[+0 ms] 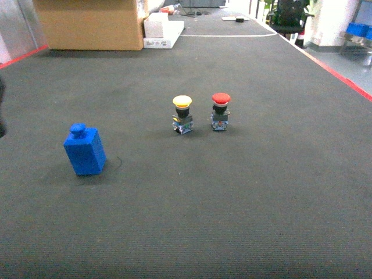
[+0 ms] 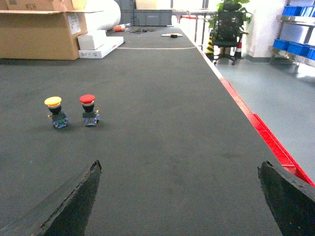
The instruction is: Pick blue part to blue bin on bottom shelf
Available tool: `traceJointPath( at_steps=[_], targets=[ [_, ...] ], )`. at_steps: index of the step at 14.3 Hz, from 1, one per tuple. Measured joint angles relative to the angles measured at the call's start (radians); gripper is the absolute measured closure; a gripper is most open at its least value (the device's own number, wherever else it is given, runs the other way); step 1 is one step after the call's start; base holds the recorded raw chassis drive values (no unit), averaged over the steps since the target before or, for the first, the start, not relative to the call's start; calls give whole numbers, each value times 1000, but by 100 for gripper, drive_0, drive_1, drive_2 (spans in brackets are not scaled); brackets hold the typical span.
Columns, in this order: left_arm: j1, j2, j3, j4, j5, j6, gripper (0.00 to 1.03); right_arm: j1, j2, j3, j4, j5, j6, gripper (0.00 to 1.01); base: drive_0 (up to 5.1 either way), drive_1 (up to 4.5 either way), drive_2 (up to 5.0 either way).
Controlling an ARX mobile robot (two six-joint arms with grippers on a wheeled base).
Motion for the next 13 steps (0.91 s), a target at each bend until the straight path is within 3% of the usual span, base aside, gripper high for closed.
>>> traceJointPath(
  at_steps=[2,5,8,11,13],
  targets=[
    [12,286,95,181,26,51,5,0,0,0,0,0,0,3,0,0,0],
    [34,575,182,318,98,132,5,0,0,0,0,0,0,3,0,0,0],
    [58,752,278,345,136,175,5,0,0,0,0,0,0,3,0,0,0],
    [101,908,397,351,140,174,5,0,0,0,0,0,0,3,0,0,0],
    [116,999,479,312,166,149,5,0,0,0,0,0,0,3,0,0,0]
  ],
)
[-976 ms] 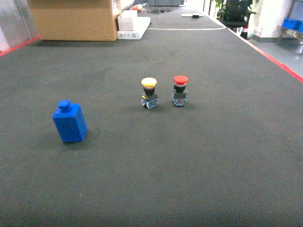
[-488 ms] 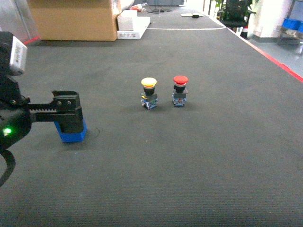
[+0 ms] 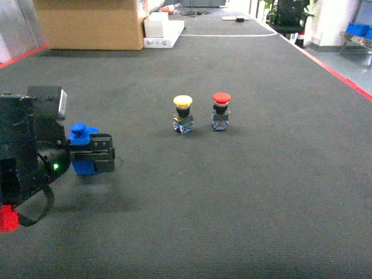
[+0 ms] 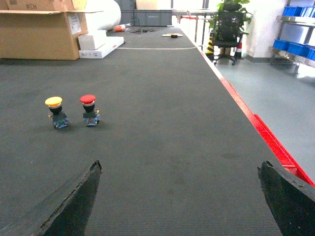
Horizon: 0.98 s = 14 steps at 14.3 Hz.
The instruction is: Pick blue part to blue bin on bottom shelf
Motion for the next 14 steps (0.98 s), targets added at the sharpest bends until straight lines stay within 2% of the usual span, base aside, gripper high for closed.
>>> traceJointPath(
  at_steps=[1,3,4,8,11,13,14],
  targets=[
    [0,40,34,-6,23,0,5,0,0,0,0,0,0,3,0,0,0],
    [-1,72,64,-7,31,0,5,0,0,0,0,0,0,3,0,0,0],
    [-1,76,66,1,29,3,11,0,0,0,0,0,0,3,0,0,0],
    [2,77,68,10,26,0,55,0,0,0,0,0,0,3,0,0,0],
    [4,68,50,25,26,5,58,0,0,0,0,0,0,3,0,0,0],
    [-8,-29,-85,78,25,2,58,0,0,0,0,0,0,3,0,0,0],
    [-16,-121,-175,98,19,-14,58,0,0,0,0,0,0,3,0,0,0]
  ],
)
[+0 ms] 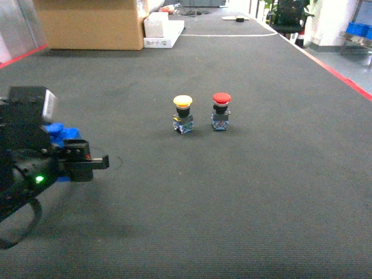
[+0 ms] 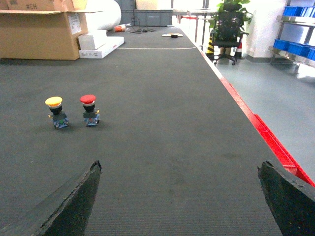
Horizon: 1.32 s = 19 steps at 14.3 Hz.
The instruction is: Pick blue part to blue bin on bottom shelf
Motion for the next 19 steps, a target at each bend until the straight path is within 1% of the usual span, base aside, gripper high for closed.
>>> traceJointPath(
  at_steps=[1,2,3,4,5,7,8,9,10,11,12,13,14,15,16,17,19],
  targets=[
    [-10,-117,-91,-18,-22,-13,58,0,0,0,0,0,0,3,0,0,0],
    [-29,-264,-200,-66,-42,-17,59,0,0,0,0,0,0,3,0,0,0],
    [-55,-426,-297,-160,-75,-22,59,0,0,0,0,0,0,3,0,0,0],
    [-88,-578,-362,-248,-114,-11,59,0,0,0,0,0,0,3,0,0,0],
    [-132,-768,-398,-361,-166,4,59,0,0,0,0,0,0,3,0,0,0],
    [-228,-1142,-394,-581,-288,22,59,0,0,0,0,0,0,3,0,0,0],
    [-282,-1291,-393,-677,-359,35,59,0,0,0,0,0,0,3,0,0,0],
    [-333,-1397,-393,-748,-419,46,59,0,0,0,0,0,0,3,0,0,0],
    [-398,-1501,-393,-816,-495,66,59,0,0,0,0,0,0,3,0,0,0],
    [-475,-1594,-391,-904,-574,66,59,0,0,0,0,0,0,3,0,0,0],
    [-533,-1654,-391,-965,-633,49,59,0,0,0,0,0,0,3,0,0,0],
    [-523,-1667,-391,-998,-639,17,59,0,0,0,1,0,0,3,0,0,0],
    [-500,-1672,-418,-1014,-640,-5,59,0,0,0,0,0,0,3,0,0,0],
    [-490,-1680,-435,-1043,-619,-11,59,0,0,0,0,0,0,3,0,0,0],
    [-476,-1687,-440,-1068,-634,-13,59,0,0,0,0,0,0,3,0,0,0],
    [-469,-1689,-440,-1068,-650,-13,59,0,0,0,0,0,0,3,0,0,0],
    [-469,-1690,-440,-1069,-648,-13,59,0,0,0,0,0,0,3,0,0,0]
  ],
)
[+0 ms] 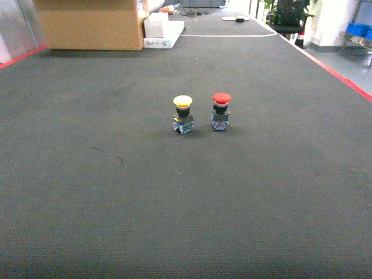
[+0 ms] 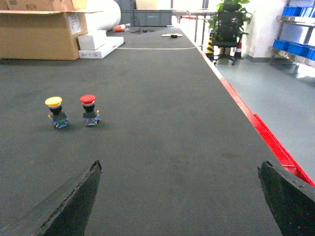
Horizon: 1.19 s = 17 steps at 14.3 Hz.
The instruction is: Pick blue part to blue bin on bottom shelf
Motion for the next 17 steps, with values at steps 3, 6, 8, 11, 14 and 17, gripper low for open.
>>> traceJointPath(
  at_steps=[3,6,8,11,14,17],
  targets=[
    [0,0,0,0,0,0,59,0,0,0,0,0,0,3,0,0,0],
    [0,0,0,0,0,0,59,0,0,0,0,0,0,3,0,0,0],
    [0,3,0,-1,0,0,59,0,0,0,-2,0,0,3,-4,-316,308],
    [-1,-3,0,2,0,0,59,0,0,0,3,0,0,3,-1,-105,103],
    [0,-3,0,1,-2,0,59,0,0,0,0,0,0,3,-106,-106,-106],
    [0,-2,0,0,0,0,59,0,0,0,0,0,0,3,-162,-162,-162]
  ],
)
